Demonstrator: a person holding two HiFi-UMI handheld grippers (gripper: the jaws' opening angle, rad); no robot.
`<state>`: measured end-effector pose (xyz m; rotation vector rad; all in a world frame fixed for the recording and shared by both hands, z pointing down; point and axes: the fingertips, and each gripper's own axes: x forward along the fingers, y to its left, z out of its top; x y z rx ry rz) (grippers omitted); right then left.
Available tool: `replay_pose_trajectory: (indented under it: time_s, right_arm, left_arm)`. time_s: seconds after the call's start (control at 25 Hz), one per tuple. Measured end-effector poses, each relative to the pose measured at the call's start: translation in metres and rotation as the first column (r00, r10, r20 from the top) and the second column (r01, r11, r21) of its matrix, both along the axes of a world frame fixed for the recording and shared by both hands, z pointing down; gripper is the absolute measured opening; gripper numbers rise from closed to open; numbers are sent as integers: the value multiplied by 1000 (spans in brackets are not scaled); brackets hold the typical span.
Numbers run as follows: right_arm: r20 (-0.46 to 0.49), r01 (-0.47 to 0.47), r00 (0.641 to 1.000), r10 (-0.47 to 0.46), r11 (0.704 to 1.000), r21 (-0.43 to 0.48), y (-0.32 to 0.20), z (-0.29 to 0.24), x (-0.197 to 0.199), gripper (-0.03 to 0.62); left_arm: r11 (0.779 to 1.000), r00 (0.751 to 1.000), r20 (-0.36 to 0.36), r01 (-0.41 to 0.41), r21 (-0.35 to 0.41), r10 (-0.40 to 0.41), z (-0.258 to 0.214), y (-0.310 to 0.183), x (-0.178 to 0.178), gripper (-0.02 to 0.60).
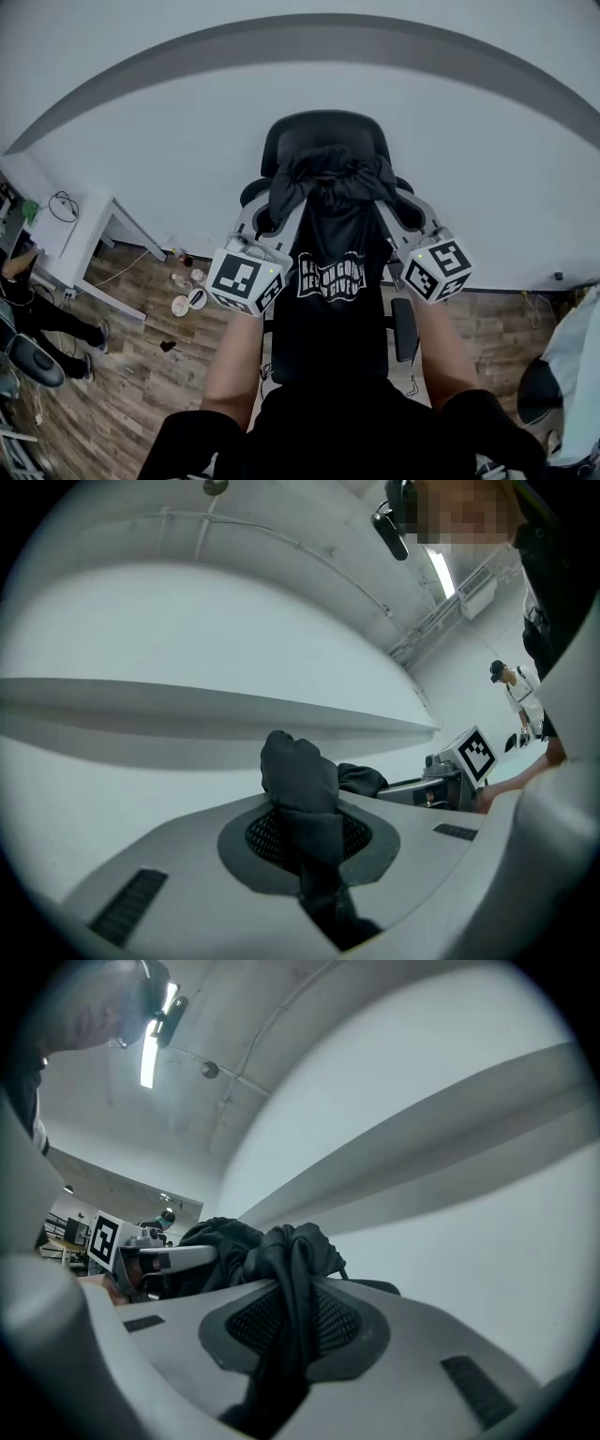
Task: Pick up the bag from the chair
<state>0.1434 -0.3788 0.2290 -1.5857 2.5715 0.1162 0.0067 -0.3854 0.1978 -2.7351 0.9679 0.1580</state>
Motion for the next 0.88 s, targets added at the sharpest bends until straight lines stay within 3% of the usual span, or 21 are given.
replay_pose_trajectory:
  time_s: [0.88]
  right_arm:
    - [-30, -48, 998, 48, 999, 16, -5, 4, -5, 83]
  left_arm:
    - [999, 1000, -9, -26, -31, 26, 4, -5, -4, 52]
